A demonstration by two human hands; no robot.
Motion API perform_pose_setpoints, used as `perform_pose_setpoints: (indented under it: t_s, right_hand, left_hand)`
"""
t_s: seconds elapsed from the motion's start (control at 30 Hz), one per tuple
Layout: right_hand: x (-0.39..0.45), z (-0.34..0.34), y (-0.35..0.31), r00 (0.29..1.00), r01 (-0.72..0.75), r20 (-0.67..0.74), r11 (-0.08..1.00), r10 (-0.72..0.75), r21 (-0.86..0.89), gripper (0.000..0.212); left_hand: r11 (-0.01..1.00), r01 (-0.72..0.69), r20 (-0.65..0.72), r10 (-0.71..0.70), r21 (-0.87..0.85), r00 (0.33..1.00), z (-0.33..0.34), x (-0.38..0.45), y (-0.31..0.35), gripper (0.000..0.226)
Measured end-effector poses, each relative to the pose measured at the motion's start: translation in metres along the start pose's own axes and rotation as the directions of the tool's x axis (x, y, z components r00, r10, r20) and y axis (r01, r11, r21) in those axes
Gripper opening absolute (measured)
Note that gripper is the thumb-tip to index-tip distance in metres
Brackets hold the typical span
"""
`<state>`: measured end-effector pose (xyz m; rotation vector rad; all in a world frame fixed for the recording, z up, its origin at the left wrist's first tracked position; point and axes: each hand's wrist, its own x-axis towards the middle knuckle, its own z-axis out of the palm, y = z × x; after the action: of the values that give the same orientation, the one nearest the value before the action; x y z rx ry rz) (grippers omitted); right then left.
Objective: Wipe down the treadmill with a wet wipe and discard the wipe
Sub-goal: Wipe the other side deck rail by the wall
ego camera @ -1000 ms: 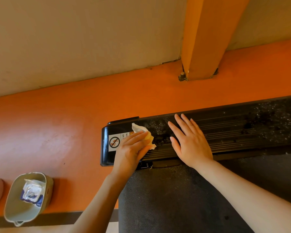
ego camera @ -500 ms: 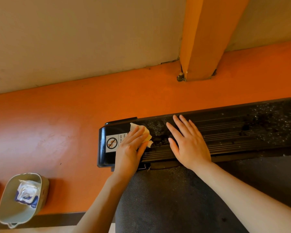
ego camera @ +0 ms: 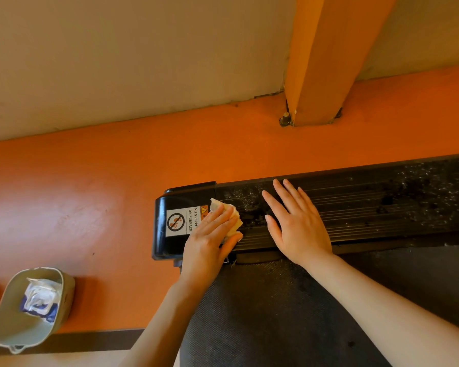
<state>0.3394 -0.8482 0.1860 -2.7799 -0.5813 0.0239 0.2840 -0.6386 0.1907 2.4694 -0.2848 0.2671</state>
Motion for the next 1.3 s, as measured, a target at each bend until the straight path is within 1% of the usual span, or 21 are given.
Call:
perform_pose_setpoints:
  t_s: [0.1, 0.17, 0.27, 0.33, 0.43, 0.53, 0.6, 0.67, 0.73, 0.83, 0.9, 0.97, 1.07, 1.1, 1.2, 1.3]
  right_hand:
    - [0.000, 0.000, 0.000, 1.000, 0.001, -0.008, 1.000, -0.001, -0.002, 0.053]
    - [0.000, 0.000, -0.001, 1.000, 0.000, -0.010, 1.000, 0.000, -0.005, 0.053]
    - [0.000, 0.000, 0.000, 1.000, 0.003, -0.011, 1.000, -0.003, -0.002, 0.053]
    - [-0.001, 0.000, 0.000, 1.000, 0.003, -0.010, 1.000, -0.003, 0.001, 0.053]
    - [0.000, 0.001, 0.000, 1.000, 0.004, -0.011, 1.000, -0.004, 0.000, 0.053]
    - [0.000, 0.001, 0.001, 1.000, 0.006, -0.017, 1.000, -0.006, 0.012, 0.053]
    - [0.000, 0.001, 0.001, 1.000, 0.009, -0.016, 1.000, -0.009, 0.020, 0.053]
    - [0.000, 0.000, 0.001, 1.000, 0.009, -0.012, 1.000, -0.008, 0.026, 0.053]
    - [0.000, -0.001, 0.001, 1.000, 0.007, -0.009, 1.000, -0.007, 0.024, 0.053]
    - [0.000, -0.002, -0.001, 1.000, -0.003, -0.010, 1.000, 0.003, 0.010, 0.053]
    - [0.000, -0.002, 0.000, 1.000, -0.002, -0.007, 1.000, 0.002, 0.009, 0.053]
    - [0.000, -0.001, 0.000, 1.000, 0.003, -0.005, 1.000, -0.003, 0.010, 0.053]
    - [0.001, -0.002, 0.001, 1.000, 0.010, -0.002, 1.000, -0.010, 0.019, 0.053]
    - [0.001, -0.002, 0.001, 1.000, 0.013, 0.004, 0.999, -0.013, 0.030, 0.054]
    - [0.001, -0.005, 0.005, 1.000, 0.010, 0.010, 0.997, -0.011, 0.074, 0.058]
    - [-0.003, -0.011, 0.014, 1.000, 0.003, -0.019, 1.000, -0.003, 0.016, 0.058]
  left_hand:
    - [1.000, -0.026, -0.012, 0.026, -0.001, 1.000, 0.001, 0.004, -0.005, 0.036]
    - [1.000, -0.017, -0.007, 0.017, 0.002, 1.000, 0.002, 0.011, -0.006, 0.035]
    - [0.998, -0.013, -0.010, 0.014, 0.055, 1.000, 0.005, 0.013, -0.003, 0.036]
    - [0.992, -0.074, 0.001, 0.074, 0.101, 0.997, 0.006, 0.003, -0.001, 0.035]
    - [0.980, -0.150, 0.069, 0.142, 0.129, 0.987, 0.003, -0.008, -0.004, 0.038]
    - [0.983, -0.107, 0.125, 0.089, 0.149, 0.988, 0.002, 0.010, -0.009, 0.043]
    - [0.982, -0.045, 0.132, 0.020, 0.184, 0.991, 0.003, 0.031, -0.011, 0.046]
    - [0.981, -0.007, 0.123, -0.017, 0.195, 0.992, 0.004, 0.043, -0.010, 0.047]
    - [0.984, -0.012, 0.120, -0.009, 0.178, 0.993, 0.006, 0.031, -0.007, 0.046]
    - [0.984, -0.101, 0.164, 0.076, 0.145, 0.984, 0.005, -0.012, 0.003, 0.046]
    - [0.984, -0.129, 0.181, 0.106, 0.121, 0.978, 0.001, -0.027, 0.005, 0.046]
    - [0.988, -0.098, 0.181, 0.075, 0.120, 0.981, -0.001, -0.016, 0.000, 0.045]
    - [0.989, 0.027, 0.169, -0.052, 0.148, 0.984, -0.001, 0.029, -0.010, 0.046]
    - [0.985, 0.041, 0.173, -0.070, 0.169, 0.982, -0.001, 0.040, -0.012, 0.046]
    - [0.980, 0.023, 0.155, -0.054, 0.196, 0.986, 0.002, 0.032, -0.011, 0.045]
    - [0.985, -0.038, 0.167, 0.010, 0.166, 0.986, 0.002, -0.014, 0.001, 0.045]
